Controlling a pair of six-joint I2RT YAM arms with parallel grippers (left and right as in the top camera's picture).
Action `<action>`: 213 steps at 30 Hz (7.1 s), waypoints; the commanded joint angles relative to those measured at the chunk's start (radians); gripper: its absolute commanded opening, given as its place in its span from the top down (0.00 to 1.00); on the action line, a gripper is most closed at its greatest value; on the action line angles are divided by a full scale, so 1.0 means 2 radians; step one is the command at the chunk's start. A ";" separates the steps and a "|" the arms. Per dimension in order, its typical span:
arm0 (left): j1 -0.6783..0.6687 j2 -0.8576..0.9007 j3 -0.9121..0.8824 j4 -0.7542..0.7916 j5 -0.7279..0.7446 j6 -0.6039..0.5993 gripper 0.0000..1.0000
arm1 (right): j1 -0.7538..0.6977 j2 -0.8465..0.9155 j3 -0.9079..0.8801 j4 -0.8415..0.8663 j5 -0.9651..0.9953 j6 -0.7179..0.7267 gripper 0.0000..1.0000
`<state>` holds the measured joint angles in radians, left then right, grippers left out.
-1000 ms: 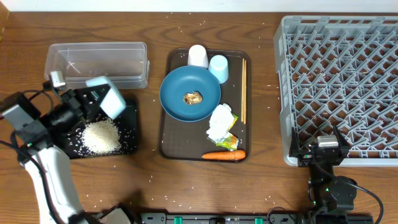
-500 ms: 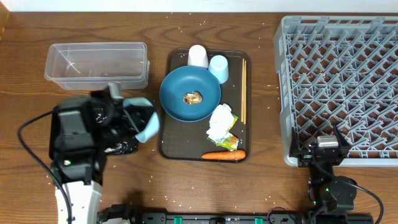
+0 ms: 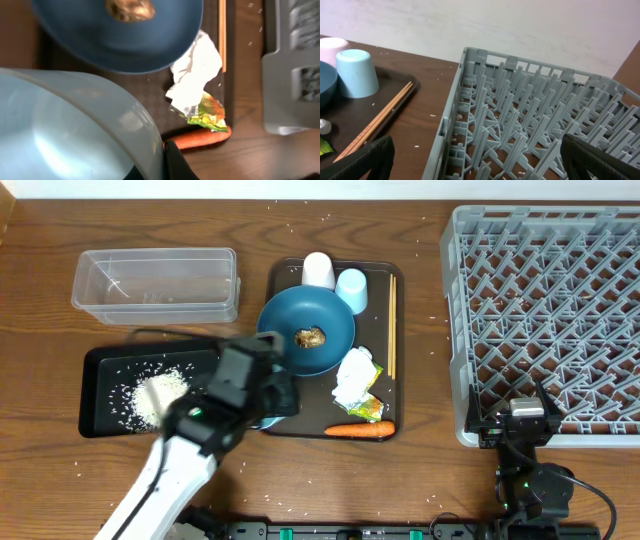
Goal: Sort waste into correct bins and load items into the dishwasher rack
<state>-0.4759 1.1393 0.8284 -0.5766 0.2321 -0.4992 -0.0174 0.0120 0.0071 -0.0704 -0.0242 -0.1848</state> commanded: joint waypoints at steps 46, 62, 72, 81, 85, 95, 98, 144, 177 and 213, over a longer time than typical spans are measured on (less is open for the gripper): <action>-0.049 0.139 0.010 0.032 -0.012 -0.031 0.74 | -0.004 -0.003 0.000 -0.002 0.004 0.002 0.01; -0.049 0.141 -0.002 0.024 -0.033 -0.029 0.64 | -0.004 -0.003 0.000 -0.002 0.004 0.002 0.01; -0.084 0.148 -0.002 0.065 -0.050 -0.042 0.63 | -0.004 -0.003 0.000 -0.002 0.004 0.002 0.01; -0.097 0.201 -0.002 0.065 -0.111 -0.067 0.63 | -0.004 -0.003 0.000 -0.002 0.004 0.002 0.01; -0.097 0.230 -0.002 0.065 -0.111 -0.064 0.64 | -0.004 -0.003 0.000 -0.002 0.004 0.002 0.01; -0.097 0.253 -0.002 0.071 -0.111 -0.064 0.75 | -0.004 -0.003 0.000 -0.002 0.004 0.002 0.01; -0.097 0.253 -0.002 0.071 -0.111 -0.064 0.89 | -0.004 -0.003 0.000 -0.002 0.004 0.002 0.01; 0.555 0.170 0.019 0.163 0.664 0.031 0.94 | -0.004 -0.003 0.000 -0.002 0.004 0.002 0.01; 0.591 0.209 0.015 0.258 0.667 -0.126 0.94 | -0.004 -0.003 0.000 -0.002 0.004 0.002 0.01; 0.483 0.050 0.015 0.372 0.669 -0.202 0.94 | -0.004 -0.003 0.000 -0.002 0.004 0.002 0.01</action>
<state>0.5468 1.3140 0.8505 0.1425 1.5455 -0.9085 -0.0174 0.0116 0.0071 -0.0708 -0.0219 -0.1848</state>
